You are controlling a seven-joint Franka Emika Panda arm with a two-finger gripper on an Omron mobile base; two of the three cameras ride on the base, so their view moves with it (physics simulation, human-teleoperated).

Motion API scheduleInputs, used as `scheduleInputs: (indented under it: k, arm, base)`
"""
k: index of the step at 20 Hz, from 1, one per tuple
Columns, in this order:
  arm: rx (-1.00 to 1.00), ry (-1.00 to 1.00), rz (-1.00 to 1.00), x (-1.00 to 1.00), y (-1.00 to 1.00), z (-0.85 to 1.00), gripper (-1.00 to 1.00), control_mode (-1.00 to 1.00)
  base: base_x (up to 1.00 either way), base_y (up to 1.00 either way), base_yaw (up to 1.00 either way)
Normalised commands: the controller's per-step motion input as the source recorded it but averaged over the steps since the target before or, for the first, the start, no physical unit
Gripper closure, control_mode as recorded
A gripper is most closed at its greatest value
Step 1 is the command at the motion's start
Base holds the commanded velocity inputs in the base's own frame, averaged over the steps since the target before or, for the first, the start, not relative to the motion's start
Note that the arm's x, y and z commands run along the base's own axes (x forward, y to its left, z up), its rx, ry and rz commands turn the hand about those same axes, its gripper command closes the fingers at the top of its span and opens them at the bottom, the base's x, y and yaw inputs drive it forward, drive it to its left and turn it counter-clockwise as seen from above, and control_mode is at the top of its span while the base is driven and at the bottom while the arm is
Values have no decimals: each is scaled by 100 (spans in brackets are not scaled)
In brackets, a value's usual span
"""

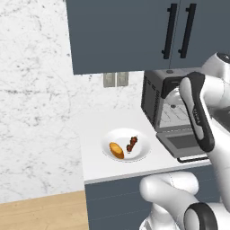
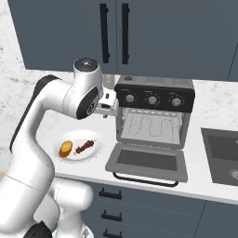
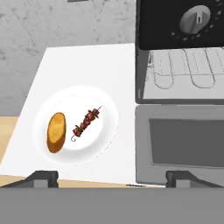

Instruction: Pick up the kebab skewer and baguette bread, and place them inside the toaster oven. Close the toaster oven door and start by setting the timer.

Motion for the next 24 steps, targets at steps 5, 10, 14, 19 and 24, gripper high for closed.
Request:
scheduleInputs:
  k: [5,10,14,19,24]
  arm:
    - [5,-20,8,-49,-83,0,-100,-100]
    - [4,-25,9,-33,-64,-3,-100,-100]
    - [1,-28,8,-7,-39,0,-100,-100]
    - [0,-28,8,0,-26,-1,-100,-100]
    - [0,-17,7,2,-12,-1,-100,-100]
  base:
    - [0,0,0]
    - [0,0,0]
    - [0,0,0]
    - [0,0,0]
    - [0,0,0]
